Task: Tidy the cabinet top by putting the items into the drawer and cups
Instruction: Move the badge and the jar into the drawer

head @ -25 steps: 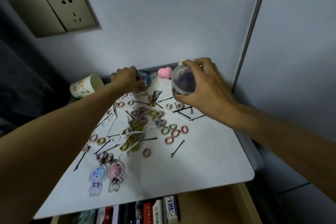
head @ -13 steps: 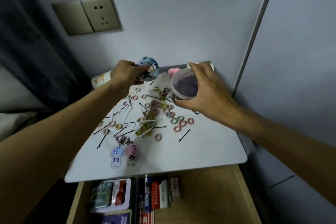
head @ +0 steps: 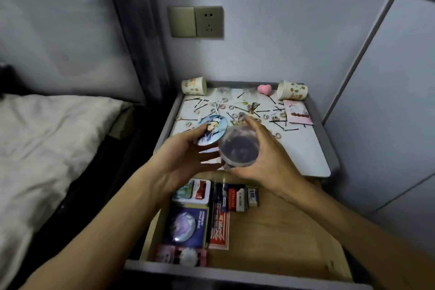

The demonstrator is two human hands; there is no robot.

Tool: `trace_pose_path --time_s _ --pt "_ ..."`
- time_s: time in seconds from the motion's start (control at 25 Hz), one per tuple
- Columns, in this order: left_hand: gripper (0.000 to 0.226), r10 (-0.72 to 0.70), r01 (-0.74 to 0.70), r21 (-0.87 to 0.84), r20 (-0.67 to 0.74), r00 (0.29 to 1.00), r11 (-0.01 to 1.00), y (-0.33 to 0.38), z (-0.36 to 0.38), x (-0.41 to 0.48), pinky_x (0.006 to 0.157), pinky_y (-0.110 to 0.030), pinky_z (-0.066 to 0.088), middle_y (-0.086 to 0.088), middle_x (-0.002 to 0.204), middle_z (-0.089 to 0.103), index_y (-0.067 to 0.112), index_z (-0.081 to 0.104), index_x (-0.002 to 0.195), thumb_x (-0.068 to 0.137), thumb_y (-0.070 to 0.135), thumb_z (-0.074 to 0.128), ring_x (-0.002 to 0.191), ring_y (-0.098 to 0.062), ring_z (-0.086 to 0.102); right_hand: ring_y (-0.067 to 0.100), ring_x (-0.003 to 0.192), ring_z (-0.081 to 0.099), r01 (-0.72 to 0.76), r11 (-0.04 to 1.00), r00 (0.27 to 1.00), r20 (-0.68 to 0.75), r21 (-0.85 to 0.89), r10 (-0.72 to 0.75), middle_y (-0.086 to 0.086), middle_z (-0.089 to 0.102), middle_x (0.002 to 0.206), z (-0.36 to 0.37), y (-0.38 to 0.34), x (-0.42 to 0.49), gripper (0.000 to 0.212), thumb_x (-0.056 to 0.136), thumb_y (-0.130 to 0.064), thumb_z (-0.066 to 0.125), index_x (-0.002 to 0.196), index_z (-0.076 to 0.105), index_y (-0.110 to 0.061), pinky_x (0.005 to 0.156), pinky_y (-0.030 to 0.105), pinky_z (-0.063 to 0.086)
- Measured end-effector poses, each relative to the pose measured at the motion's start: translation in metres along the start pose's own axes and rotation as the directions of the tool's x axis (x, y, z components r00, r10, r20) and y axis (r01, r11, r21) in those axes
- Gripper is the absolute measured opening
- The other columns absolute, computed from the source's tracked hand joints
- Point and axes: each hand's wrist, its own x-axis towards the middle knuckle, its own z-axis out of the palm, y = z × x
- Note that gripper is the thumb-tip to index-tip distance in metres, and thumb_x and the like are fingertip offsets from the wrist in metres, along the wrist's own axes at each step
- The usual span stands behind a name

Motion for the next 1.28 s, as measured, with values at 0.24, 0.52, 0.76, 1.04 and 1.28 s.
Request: trace_pose_path --time_s 0.24,0.52,0.76,1.04,1.28 --pt "0.033 -0.021 0.027 0.041 -0.135 0.991 0.999 -0.021 -0.062 -0.037 0.093 -0.047 0.05 -0.02 0.11 0.07 -0.001 0.063 0.117 0.092 0.02 0.055 0.089 -0.03 0.069 0.004 0.114 0.053 -0.1 0.995 0.985 0.14 0.02 0.096 -0.016 0.053 0.127 0.071 0.008 -0.032 0.097 0.049 -0.056 0.087 0.132 0.042 -0.036 0.093 0.034 0.052" --pt "0.024 0.053 -0.044 0.032 -0.347 0.936 0.999 -0.029 -0.122 -0.033 0.058 -0.028 0.059 -0.016 0.096 0.069 -0.005 0.059 0.116 0.098 0.01 0.051 0.078 -0.021 0.066 0.005 0.123 0.046 -0.012 0.998 0.912 0.408 -0.069 0.039 -0.014 0.047 0.138 0.161 0.031 -0.044 0.093 0.06 -0.045 0.085 0.139 0.038 -0.032 0.096 0.029 0.048" --pt "0.023 0.062 -0.06 0.018 -0.373 0.926 0.998 -0.031 -0.133 -0.029 0.056 -0.027 0.059 -0.018 0.103 0.069 -0.001 0.059 0.117 0.098 0.008 0.05 0.081 -0.021 0.067 0.014 0.128 0.044 0.022 0.993 0.894 0.447 -0.115 0.032 -0.003 0.043 0.144 0.194 0.047 -0.039 0.098 0.064 -0.036 0.082 0.146 0.03 -0.025 0.096 0.026 0.044" --pt "0.02 0.089 -0.022 0.173 -0.389 0.917 0.985 -0.039 -0.134 -0.028 0.066 -0.032 0.061 -0.021 0.104 0.07 -0.002 0.061 0.113 0.096 0.006 0.054 0.083 -0.025 0.069 0.013 0.127 0.046 0.012 0.995 0.894 0.446 -0.102 0.035 -0.003 0.041 0.144 0.2 0.054 -0.043 0.103 0.063 -0.031 0.086 0.147 0.027 -0.025 0.099 0.03 0.047" --pt "0.011 0.111 0.01 0.28 -0.413 0.904 0.96 -0.045 -0.129 -0.029 0.067 -0.032 0.062 -0.019 0.098 0.071 0.002 0.062 0.104 0.095 0.006 0.057 0.082 -0.024 0.071 0.012 0.133 0.039 -0.002 0.997 0.882 0.469 -0.073 0.036 -0.006 0.032 0.15 0.19 0.047 -0.044 0.112 0.062 -0.04 0.087 0.15 0.02 -0.027 0.106 0.037 0.044"
